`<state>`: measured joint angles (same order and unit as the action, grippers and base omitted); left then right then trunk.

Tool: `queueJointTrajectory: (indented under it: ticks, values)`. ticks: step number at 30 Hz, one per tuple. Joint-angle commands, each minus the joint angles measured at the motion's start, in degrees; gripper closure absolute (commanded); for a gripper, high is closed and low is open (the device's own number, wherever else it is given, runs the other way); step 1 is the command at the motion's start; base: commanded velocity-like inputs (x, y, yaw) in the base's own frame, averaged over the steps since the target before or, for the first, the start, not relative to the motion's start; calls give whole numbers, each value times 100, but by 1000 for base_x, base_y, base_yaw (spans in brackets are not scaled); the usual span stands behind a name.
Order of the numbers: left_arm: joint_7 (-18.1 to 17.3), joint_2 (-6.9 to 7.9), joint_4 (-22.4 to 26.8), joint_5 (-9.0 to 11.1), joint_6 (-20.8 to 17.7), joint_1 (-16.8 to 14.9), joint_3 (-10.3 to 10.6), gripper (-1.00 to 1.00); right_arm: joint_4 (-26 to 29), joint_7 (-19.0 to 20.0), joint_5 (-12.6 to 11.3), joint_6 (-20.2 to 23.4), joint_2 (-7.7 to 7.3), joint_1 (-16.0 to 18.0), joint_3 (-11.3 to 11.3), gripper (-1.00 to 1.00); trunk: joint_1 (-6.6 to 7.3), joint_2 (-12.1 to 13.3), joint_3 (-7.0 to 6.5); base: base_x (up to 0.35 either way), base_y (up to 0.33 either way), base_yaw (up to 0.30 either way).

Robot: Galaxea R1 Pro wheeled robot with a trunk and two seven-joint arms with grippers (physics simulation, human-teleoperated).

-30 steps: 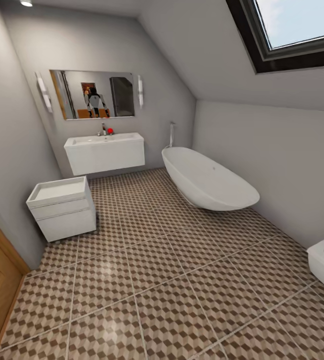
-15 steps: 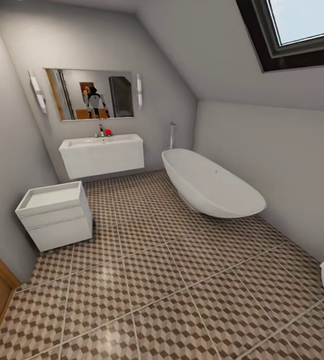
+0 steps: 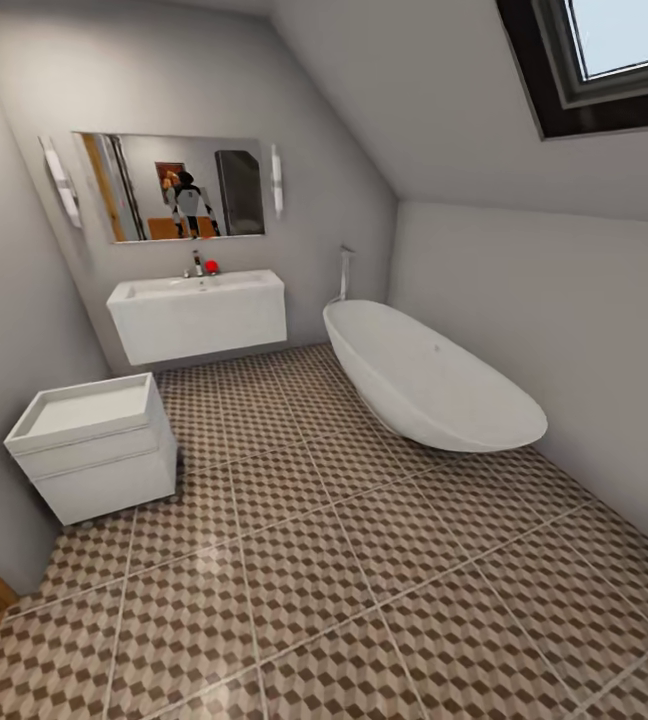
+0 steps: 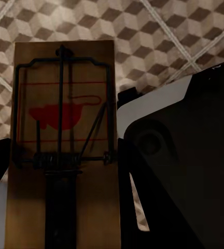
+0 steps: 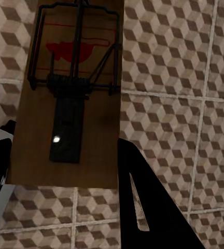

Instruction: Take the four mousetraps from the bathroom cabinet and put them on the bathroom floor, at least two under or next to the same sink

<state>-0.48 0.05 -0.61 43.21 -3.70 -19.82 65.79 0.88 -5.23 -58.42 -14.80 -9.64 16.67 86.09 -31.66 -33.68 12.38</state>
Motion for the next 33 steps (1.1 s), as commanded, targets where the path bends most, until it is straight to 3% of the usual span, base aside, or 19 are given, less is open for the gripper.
queueJointTrajectory:
  ticks: [1,33]
  values:
    - [-5,1,0,39,-17,-4,48,100,8,-6,-46,-9,-3,3,49,100,-5,-7,8,335,0,0]
    - [9,3,0,48,-23,-4,42,100,0,-5,-55,-5,-3,3,49,100,-5,-7,8,334,-58,0]
